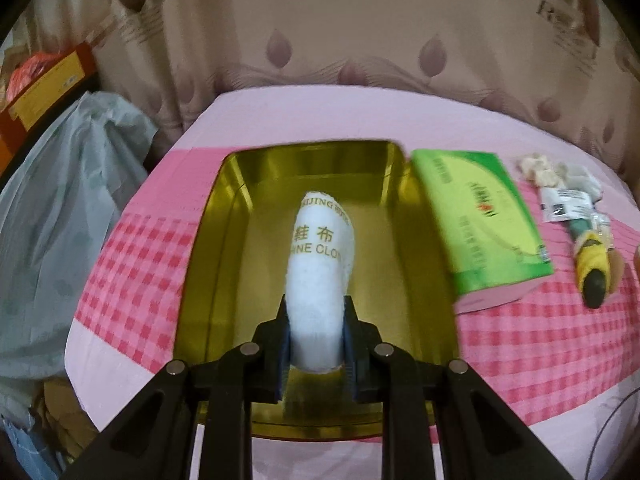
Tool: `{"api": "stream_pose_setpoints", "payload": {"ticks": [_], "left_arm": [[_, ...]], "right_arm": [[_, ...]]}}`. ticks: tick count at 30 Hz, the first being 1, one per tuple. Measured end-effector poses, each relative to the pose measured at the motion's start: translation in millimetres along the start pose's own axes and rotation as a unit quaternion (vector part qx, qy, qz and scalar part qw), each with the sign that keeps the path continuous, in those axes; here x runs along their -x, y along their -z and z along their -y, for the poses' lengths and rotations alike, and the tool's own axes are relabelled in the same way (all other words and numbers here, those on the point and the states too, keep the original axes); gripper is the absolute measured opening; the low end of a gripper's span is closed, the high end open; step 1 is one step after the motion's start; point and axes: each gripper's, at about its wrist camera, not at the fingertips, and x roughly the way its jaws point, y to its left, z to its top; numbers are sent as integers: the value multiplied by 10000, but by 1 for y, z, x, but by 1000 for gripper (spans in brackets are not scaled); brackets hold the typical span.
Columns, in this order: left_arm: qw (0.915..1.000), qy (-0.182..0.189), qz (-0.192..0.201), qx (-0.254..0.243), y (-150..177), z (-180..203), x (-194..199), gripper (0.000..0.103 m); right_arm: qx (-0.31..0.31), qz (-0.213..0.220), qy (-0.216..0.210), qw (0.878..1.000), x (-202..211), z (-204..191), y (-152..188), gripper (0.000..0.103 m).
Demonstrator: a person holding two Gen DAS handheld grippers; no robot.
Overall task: Organize soft objects
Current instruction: 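Carry the white cloth into the gold tin and release it with the left gripper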
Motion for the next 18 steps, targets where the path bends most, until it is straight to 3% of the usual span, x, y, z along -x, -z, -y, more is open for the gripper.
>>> {"api": "stream_pose_setpoints", "payload": {"ticks": [18], "left_arm": [[9969, -257, -567, 473, 13, -32, -24, 26]], "right_arm": [[284, 464, -129, 9984, 36, -37, 3, 23]]}}
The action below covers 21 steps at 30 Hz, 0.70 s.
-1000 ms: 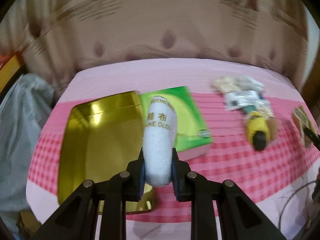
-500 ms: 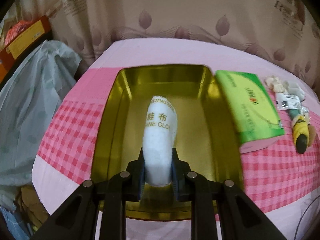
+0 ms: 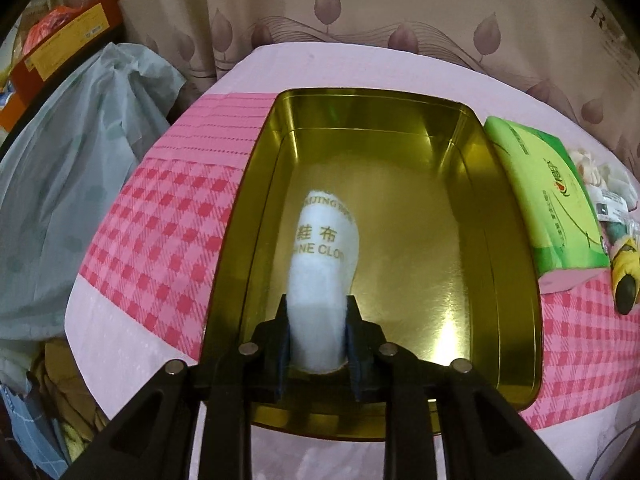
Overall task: Organize soft objects
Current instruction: 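Carry the white cloth into the gold tin and release it with the left gripper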
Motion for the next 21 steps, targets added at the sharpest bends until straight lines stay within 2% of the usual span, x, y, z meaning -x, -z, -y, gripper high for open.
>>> {"api": "stream_pose_setpoints", "payload": {"ticks": [5, 9, 15, 21], "left_arm": [[10000, 45, -7, 86, 0, -2, 5, 35], [9998, 45, 185, 102, 2, -3, 17, 46], [9989, 18, 447, 145, 6, -7, 35, 47], [9970, -209, 731, 146, 17, -11, 53, 47]], "right_arm": [[83, 28, -74, 9999, 7, -13, 2, 23], [172, 39, -146, 9997, 9, -28, 4, 23], [392, -26, -341, 9986, 9, -55, 7, 23], [747, -166, -807, 9938, 8, -97, 11, 23]]}}
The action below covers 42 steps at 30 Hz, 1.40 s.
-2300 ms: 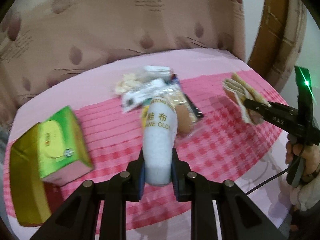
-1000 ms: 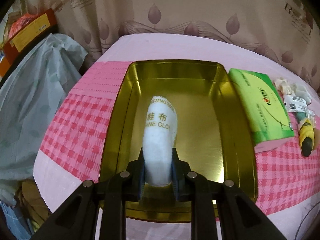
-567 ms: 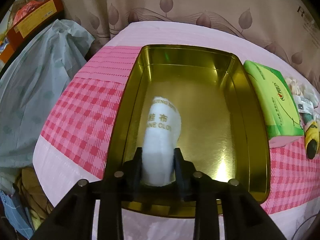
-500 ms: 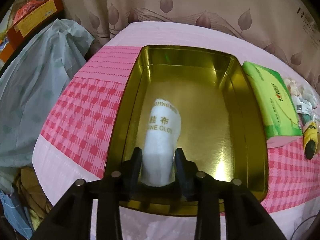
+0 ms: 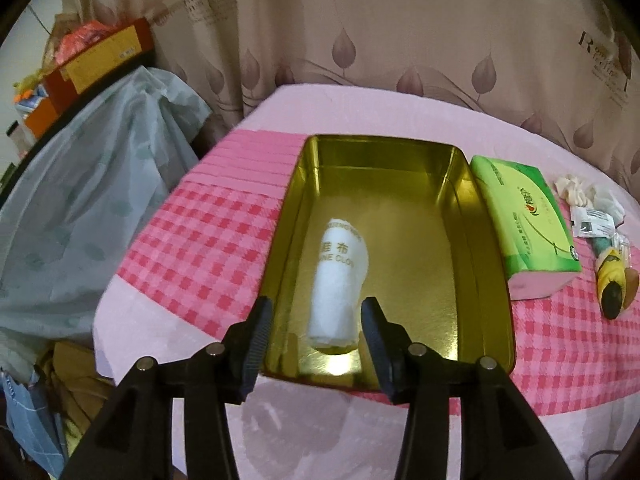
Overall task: Organize soft objects
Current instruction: 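Carry the white cloth into the gold tin and release it with the left gripper, then lower the striped towel into the gold tin beside the cloth and open the right gripper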
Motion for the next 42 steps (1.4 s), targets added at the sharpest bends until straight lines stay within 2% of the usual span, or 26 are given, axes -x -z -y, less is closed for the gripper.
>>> {"api": "stream_pose_setpoints", "payload": {"ticks": [9, 12, 16, 22, 29, 34, 42], "left_arm": [[9995, -148, 163, 212, 14, -15, 17, 47], [9984, -345, 304, 321, 17, -20, 24, 47], [9972, -404, 420, 476, 17, -29, 30, 47], [9957, -496, 420, 665, 16, -39, 30, 47], [9939, -564, 437, 840, 15, -48, 30, 47], [9920, -668, 466, 967, 15, -55, 31, 47], [9881, -705, 441, 1295, 15, -71, 30, 47]], "right_arm": [[750, -143, -779, 9940, -7, -77, -9, 23], [970, -156, -1015, 9900, -9, -103, -13, 23], [1216, -206, -1447, 9818, -11, -141, -20, 23], [1514, -245, -1876, 9702, -13, -183, -30, 23], [1736, -159, -2097, 9621, -23, -216, -48, 23], [1888, -230, -2173, 9574, -45, -242, -55, 23], [1918, -420, -2155, 9566, -82, -268, -61, 23]]}}
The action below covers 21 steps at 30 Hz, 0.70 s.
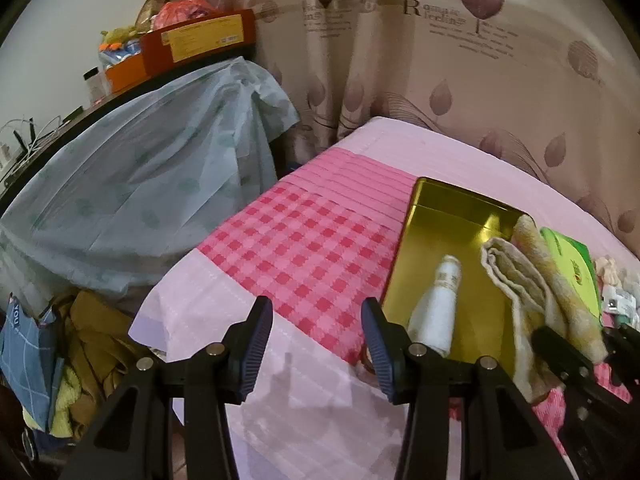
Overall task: Organize soft objects
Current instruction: 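Lower the striped towel into the gold tin beside the cloth and open the right gripper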
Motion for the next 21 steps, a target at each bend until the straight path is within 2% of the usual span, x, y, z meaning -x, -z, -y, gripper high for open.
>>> {"api": "stream_pose_setpoints", "payload": {"ticks": [8, 16, 19, 21], "left_arm": [[9998, -34, -34, 214, -2, -10, -4, 47], [9999, -54, -20, 129, -3, -9, -4, 47], [9999, -56, -10, 122, -3, -8, -4, 47], [9999, -58, 0, 117, -2, -7, -3, 47]], "right_arm": [[-23, -133, 50, 9999, -29, -2, -9, 26], [-74, -298, 50, 9995, -44, -4, -3, 28], [-45, -286, 23, 9996, -43, -6, -3, 32], [-35, -237, -5, 9997, -41, -7, -4, 45]]}}
